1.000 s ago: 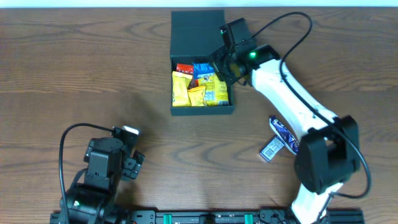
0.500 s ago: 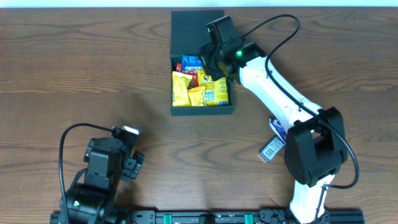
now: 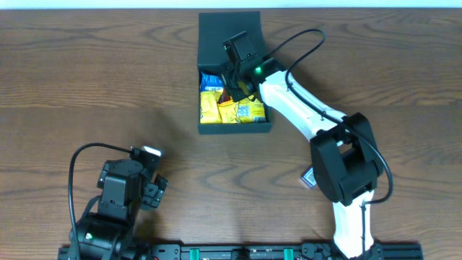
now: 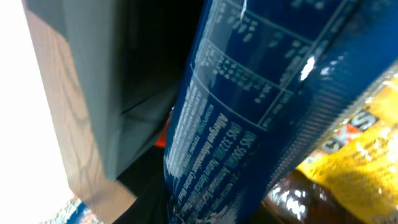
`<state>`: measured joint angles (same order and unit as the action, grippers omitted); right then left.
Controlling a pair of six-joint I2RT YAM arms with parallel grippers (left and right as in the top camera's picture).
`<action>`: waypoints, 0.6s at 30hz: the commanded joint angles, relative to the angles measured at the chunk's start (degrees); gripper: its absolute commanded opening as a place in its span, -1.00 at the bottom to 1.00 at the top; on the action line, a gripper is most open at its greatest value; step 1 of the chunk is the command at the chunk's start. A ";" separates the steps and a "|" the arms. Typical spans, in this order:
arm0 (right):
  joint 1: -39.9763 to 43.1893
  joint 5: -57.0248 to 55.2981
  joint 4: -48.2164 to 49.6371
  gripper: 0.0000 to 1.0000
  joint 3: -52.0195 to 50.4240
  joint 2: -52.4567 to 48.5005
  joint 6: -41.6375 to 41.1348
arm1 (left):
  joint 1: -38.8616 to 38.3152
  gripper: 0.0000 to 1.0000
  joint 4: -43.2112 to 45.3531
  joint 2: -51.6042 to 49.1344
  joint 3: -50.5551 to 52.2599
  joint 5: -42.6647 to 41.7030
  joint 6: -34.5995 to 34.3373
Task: Pack container
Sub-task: 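Carry the blue bar over the box and lower it inside, then release the blue bar and press it into the box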
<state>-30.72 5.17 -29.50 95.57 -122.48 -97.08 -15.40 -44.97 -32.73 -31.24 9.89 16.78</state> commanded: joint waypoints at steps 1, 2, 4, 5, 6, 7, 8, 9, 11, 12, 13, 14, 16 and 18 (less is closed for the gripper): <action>0.48 -3.52 0.17 -0.52 1.20 0.28 -1.25 | 0.39 0.90 -0.04 0.13 -0.02 0.79 0.61; 0.70 -4.17 0.17 -0.42 1.20 0.26 -1.20 | 0.39 0.91 -0.04 0.13 -0.02 0.79 0.61; 0.90 -4.83 0.48 -0.25 1.20 0.26 -1.01 | 0.39 0.90 -0.04 0.13 -0.02 0.79 0.61; 0.92 -4.81 0.81 -0.10 1.20 0.26 -1.01 | 0.39 0.90 -0.04 0.13 -0.02 0.79 0.61; 0.92 -4.76 1.20 0.04 1.20 0.26 -1.01 | 0.39 0.90 -0.04 0.13 -0.02 0.79 0.61; 0.90 -4.74 1.75 0.18 1.20 0.26 -1.01 | 0.39 0.90 -0.04 0.13 -0.02 0.79 0.61; 0.79 -4.61 2.38 0.21 1.25 0.26 -0.98 | 0.39 0.90 -0.04 0.13 -0.02 0.79 0.61; 0.70 -4.48 2.67 0.22 1.40 0.28 -0.96 | 0.39 0.90 -0.04 0.13 -0.02 0.79 0.61; 0.42 -4.31 2.84 0.22 2.05 0.28 -0.42 | 0.39 0.91 -0.04 0.13 -0.02 0.79 0.61; 0.22 -4.28 2.95 0.21 2.58 0.28 0.17 | 0.39 0.90 -0.04 0.13 -0.02 0.79 0.61; -0.11 -4.28 2.93 0.15 3.50 0.28 1.03 | 0.39 0.91 -0.07 0.13 -0.02 0.79 0.61; -0.46 -4.33 2.93 0.10 4.50 0.28 2.29 | 0.39 0.90 -0.04 0.13 -0.02 0.79 0.61; -1.64 -4.37 2.43 -0.24 8.02 0.28 7.23 | 0.39 0.90 -0.04 0.13 -0.02 0.79 0.61; -2.38 -5.29 -0.44 -0.58 10.71 0.28 9.09 | 0.39 0.91 -0.04 0.13 -0.02 0.79 0.61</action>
<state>-31.59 1.34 -28.82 103.02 -122.61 -92.71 -15.40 -44.95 -32.73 -31.24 9.89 16.78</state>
